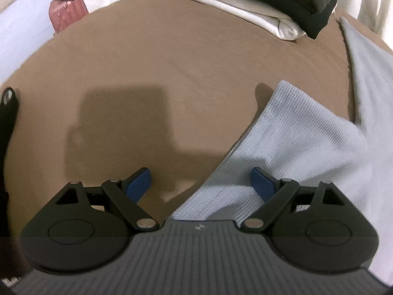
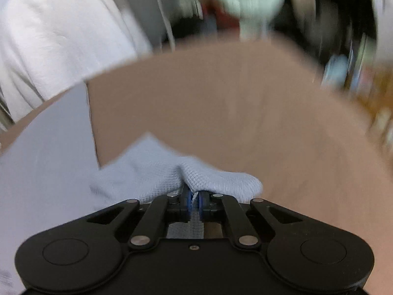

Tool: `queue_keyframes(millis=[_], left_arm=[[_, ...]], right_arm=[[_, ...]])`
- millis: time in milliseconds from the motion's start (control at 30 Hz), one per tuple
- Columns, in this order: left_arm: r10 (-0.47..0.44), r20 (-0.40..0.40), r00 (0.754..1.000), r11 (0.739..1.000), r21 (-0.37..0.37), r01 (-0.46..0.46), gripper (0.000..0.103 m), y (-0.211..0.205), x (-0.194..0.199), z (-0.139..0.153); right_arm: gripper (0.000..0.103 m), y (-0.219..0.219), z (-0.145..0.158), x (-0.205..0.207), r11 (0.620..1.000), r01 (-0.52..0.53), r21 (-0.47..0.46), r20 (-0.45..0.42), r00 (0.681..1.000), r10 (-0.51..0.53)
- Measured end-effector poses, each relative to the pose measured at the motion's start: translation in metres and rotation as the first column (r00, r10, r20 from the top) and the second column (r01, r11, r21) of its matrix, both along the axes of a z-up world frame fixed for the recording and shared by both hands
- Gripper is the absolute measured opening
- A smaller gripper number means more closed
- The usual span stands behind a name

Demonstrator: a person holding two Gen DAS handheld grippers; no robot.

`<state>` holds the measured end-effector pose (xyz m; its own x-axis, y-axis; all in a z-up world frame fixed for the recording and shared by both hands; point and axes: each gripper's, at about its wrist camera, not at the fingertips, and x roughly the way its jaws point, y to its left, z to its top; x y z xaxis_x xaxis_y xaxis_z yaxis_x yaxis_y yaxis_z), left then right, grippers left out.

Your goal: Fold clothes

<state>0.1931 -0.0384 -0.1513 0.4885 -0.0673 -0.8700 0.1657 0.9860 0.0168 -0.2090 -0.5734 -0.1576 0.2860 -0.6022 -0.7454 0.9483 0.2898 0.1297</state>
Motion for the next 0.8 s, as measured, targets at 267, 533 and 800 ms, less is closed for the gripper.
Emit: queue_keyframes(millis=[267,533,800], left_arm=[[0.002,0.021,1.0,0.999,0.035,-0.002,0.096,0.0,0.0,-0.003],[0.046,0.084,0.995,0.997,0.062,-0.052,0.096,0.015,-0.012,0.013],[0.012,-0.052,0.999,0.995,-0.097,-0.017,0.103,-0.001,-0.025,-0.009]], right_arm=[[0.008,-0.024,-0.037,0.004,0.99,0.057,0.13,-0.08,0.996,-0.047],[0.026,-0.005,-0.013,0.021,0.987,0.096,-0.127,-0.353,0.926,-0.135],[0.044,0.024,0.016,0.006,0.996,-0.076,0.038,0.276,0.959,0.063]])
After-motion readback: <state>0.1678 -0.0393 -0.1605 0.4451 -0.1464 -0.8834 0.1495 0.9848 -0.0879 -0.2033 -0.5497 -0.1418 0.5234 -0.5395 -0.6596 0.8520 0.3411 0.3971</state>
